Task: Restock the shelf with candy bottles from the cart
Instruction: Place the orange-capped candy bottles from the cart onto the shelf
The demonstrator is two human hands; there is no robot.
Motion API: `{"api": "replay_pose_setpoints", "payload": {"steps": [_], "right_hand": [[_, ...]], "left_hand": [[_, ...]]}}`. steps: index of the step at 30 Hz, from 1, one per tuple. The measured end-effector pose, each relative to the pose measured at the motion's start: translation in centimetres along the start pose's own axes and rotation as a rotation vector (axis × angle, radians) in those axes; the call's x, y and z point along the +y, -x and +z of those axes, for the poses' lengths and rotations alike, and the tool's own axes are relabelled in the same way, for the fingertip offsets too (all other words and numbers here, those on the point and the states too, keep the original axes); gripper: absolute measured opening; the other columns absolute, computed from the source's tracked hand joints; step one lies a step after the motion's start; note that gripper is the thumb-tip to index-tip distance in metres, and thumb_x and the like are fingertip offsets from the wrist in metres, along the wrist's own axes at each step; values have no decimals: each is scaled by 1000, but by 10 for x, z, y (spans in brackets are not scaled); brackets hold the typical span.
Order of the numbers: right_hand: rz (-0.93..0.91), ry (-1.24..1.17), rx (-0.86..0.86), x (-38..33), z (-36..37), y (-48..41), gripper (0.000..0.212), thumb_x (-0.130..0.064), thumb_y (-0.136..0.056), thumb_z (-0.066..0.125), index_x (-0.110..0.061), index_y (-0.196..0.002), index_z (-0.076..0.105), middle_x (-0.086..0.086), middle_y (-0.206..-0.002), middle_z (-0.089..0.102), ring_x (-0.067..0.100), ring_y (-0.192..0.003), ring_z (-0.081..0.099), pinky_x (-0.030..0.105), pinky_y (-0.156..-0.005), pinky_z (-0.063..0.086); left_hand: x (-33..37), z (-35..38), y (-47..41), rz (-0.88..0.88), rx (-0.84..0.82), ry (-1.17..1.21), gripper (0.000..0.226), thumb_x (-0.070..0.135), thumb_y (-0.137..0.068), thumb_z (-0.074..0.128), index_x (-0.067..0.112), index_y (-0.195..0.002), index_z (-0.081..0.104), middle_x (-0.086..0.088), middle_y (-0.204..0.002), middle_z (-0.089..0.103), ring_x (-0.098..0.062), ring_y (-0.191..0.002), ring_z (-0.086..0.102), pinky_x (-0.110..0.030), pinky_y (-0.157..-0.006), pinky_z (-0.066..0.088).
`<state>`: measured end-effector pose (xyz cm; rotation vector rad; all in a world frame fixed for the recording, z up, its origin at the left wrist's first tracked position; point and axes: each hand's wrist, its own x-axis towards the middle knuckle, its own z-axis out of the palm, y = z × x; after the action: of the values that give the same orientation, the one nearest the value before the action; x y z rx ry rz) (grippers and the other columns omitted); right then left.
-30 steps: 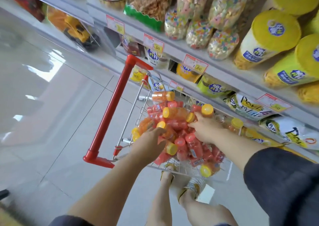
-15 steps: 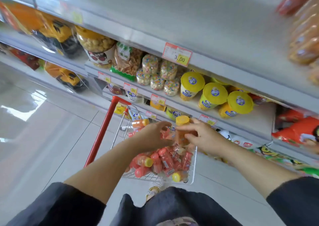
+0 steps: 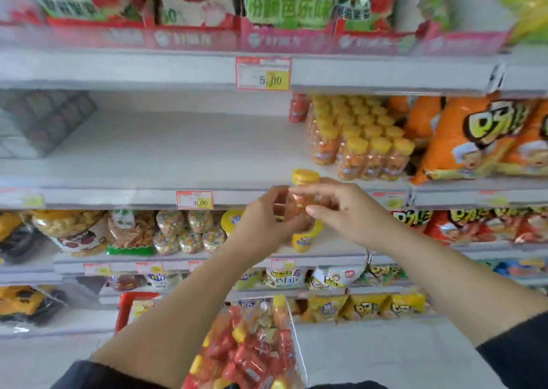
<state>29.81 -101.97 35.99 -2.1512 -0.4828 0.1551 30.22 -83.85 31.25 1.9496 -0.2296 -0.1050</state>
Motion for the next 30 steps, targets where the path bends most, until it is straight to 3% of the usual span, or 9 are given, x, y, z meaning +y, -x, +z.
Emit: {"api": "replay_pose_setpoints", "payload": {"steps": [2,4,6,8,10,12,16,21,30], "right_hand": [[-8,17,53,1,-12,-2,37,-3,-96,58,-26,-123,67,-33,-78,55,-21,-68,51,3,-67,37],[-9,38,97,4,-23,-6,37,-7,-96,60,-34,-119,67,-36,-73,56,-11,-64,51,8,-65,37],[-9,37,161,11,-36,-10,34,-12,-95,63,-39,-114,70,-26,-75,59,-2,-64,49,13,-64,37],[11,47,243,20,-51,-15,29,-13,-93,65,-33,-113,72,-14,-82,63,-2,-67,51,11,-63,38],[59,137,326,33,-66,-21,29,-14,-91,67,-30,-115,71,-2,-104,69,0,-88,59,14,-80,45],[87,357,358,51,-80,-29,34,-17,-90,67,-29,-122,67,-3,-127,62,12,-117,54,29,-103,42],[205,701,261,77,-92,-42,48,-27,-91,64,-34,-137,54,3,-152,38,28,-138,30,44,-112,32],[180,853,225,93,-88,-55,58,-29,-91,62,-36,-145,43,6,-157,28,32,-142,23,51,-115,25],[54,925,251,108,-84,-57,60,-31,-88,62,-31,-145,44,1,-145,44,28,-136,34,53,-114,25]], "left_hand": [[9,3,-17,36,-11,-18,39,38,-80,76,31,-116,60,14,-98,72,-2,-87,70,-34,-76,59],[14,7,-36,87,8,-69,40,38,-77,78,33,-113,61,17,-97,70,1,-90,67,-30,-78,57],[15,12,-56,118,31,-116,39,37,-76,80,36,-110,61,18,-96,70,1,-90,65,-27,-77,55],[15,15,-77,121,62,-121,38,35,-77,78,35,-111,61,16,-98,70,-1,-90,65,-26,-76,53],[12,20,-99,110,94,-127,41,36,-78,77,30,-115,62,13,-103,68,-4,-92,64,-23,-75,51],[9,27,-120,106,119,-150,46,41,-75,77,28,-116,62,8,-109,65,-6,-92,63,-23,-75,51],[2,42,-146,87,124,-172,52,37,-74,81,23,-120,61,6,-111,55,-6,-93,61,-25,-78,51],[-9,54,-160,56,93,-169,53,32,-73,81,22,-120,60,3,-114,58,-11,-94,62,-36,-87,55],[-17,59,-168,-1,90,-196,66,26,-71,85,19,-129,53,0,-119,60,-17,-104,62,-42,-93,53]]}}
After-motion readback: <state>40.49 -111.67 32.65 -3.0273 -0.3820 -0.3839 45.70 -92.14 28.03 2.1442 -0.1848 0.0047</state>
